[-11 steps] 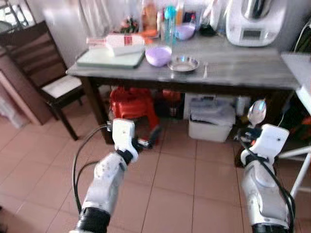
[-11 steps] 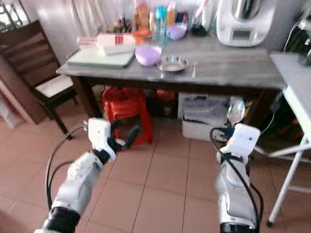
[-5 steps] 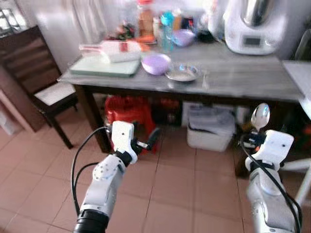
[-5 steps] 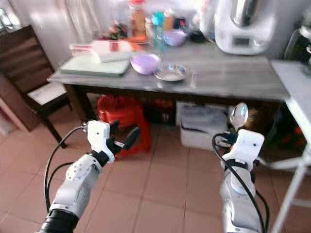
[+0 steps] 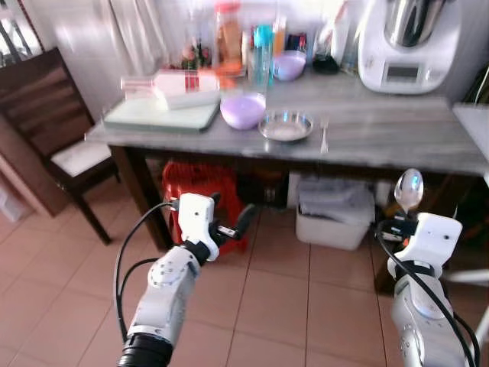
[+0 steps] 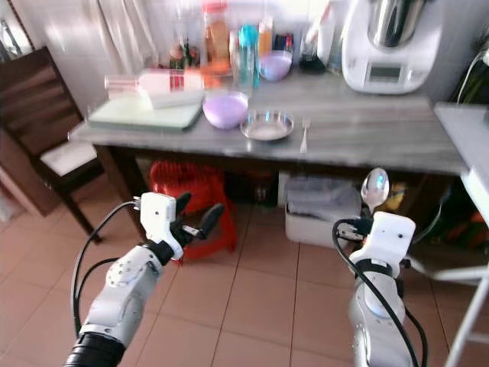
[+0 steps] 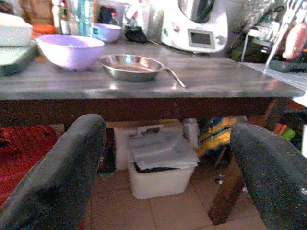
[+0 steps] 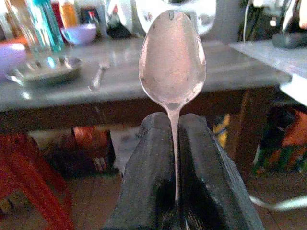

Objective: Setting the table

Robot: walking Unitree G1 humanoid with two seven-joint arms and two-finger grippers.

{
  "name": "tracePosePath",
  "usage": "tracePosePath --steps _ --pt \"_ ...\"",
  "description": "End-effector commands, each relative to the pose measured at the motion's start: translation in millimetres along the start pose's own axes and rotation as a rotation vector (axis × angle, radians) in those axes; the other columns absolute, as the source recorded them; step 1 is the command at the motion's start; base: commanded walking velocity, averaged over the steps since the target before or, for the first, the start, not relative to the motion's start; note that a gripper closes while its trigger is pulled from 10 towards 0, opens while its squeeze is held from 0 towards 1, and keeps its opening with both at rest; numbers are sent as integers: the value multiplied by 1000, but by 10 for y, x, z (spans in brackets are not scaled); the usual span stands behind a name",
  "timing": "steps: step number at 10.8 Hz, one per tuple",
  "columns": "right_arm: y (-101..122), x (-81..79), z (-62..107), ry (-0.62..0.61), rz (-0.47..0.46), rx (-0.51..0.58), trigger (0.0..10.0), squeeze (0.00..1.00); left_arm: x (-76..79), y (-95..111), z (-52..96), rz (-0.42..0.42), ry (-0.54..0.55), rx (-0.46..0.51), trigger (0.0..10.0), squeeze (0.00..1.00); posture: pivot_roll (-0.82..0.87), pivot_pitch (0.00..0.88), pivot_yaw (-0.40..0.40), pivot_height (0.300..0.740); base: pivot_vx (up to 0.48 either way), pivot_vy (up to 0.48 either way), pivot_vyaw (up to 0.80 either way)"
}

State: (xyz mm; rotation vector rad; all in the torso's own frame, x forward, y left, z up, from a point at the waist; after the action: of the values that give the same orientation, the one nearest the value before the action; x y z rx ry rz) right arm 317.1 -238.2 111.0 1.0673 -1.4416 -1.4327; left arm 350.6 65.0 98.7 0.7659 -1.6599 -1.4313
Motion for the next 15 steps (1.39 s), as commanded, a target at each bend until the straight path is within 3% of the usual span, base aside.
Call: tracePosePath --steps 1,15 --pt "30 -89 18 17 -16 9 10000 0 -114 31 30 -18 23 -3 10000 0 -59 0 51 740 345 0 -400" --pt "50 -158 -15 17 -15 17 10000 0 -117 73 -4 -25 16 -3 10000 0 -52 0 61 740 350 0 -29"
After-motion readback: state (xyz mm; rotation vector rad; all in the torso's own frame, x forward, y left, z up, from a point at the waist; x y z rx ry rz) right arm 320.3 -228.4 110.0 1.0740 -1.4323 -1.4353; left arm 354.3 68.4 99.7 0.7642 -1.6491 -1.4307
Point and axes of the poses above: a point about 5 cm out from each wrist's last joint towards the gripper, its own z axis pointing back from the gripper into the wrist, its own y axis along the axis of the wrist's last joint, x = y × z, the point moved 6 cm from there along -z, pointing out of the wrist towards the gripper
